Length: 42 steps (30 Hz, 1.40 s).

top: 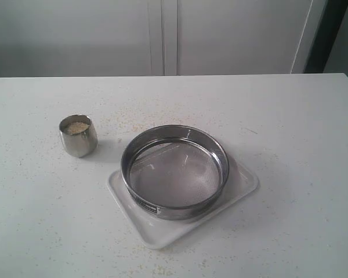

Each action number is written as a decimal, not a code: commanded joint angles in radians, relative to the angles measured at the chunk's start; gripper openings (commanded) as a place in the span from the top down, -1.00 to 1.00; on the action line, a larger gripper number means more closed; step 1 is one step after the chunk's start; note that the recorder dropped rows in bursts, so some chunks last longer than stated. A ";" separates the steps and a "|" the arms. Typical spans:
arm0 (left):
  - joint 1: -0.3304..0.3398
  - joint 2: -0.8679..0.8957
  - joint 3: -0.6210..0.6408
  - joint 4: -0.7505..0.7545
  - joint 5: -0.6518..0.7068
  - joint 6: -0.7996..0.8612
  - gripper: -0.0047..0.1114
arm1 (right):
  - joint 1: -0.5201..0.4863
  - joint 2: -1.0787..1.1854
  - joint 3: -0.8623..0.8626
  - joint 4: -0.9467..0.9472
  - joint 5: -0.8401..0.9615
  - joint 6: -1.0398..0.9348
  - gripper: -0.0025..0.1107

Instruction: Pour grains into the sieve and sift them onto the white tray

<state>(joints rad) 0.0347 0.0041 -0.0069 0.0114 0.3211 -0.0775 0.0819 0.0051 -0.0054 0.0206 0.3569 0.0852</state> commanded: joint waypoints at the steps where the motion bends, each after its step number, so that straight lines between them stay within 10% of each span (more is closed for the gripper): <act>1: -0.007 -0.004 0.007 -0.002 0.009 -0.006 0.92 | -0.003 -0.005 0.005 0.000 -0.014 0.000 0.96; 13: -0.007 -0.004 0.007 -0.002 -0.032 -0.005 0.92 | -0.003 -0.005 0.005 0.000 -0.014 0.000 0.96; 24: -0.007 -0.004 0.007 -0.002 -0.394 0.025 0.92 | -0.003 -0.005 0.005 0.000 -0.014 0.000 0.96; 42: -0.007 -0.004 0.007 -0.002 -0.458 0.033 0.92 | -0.003 -0.005 0.005 0.000 -0.014 0.000 0.96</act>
<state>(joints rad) 0.0347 0.0041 -0.0063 0.0114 -0.0963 -0.0463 0.0819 0.0051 -0.0054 0.0206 0.3569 0.0852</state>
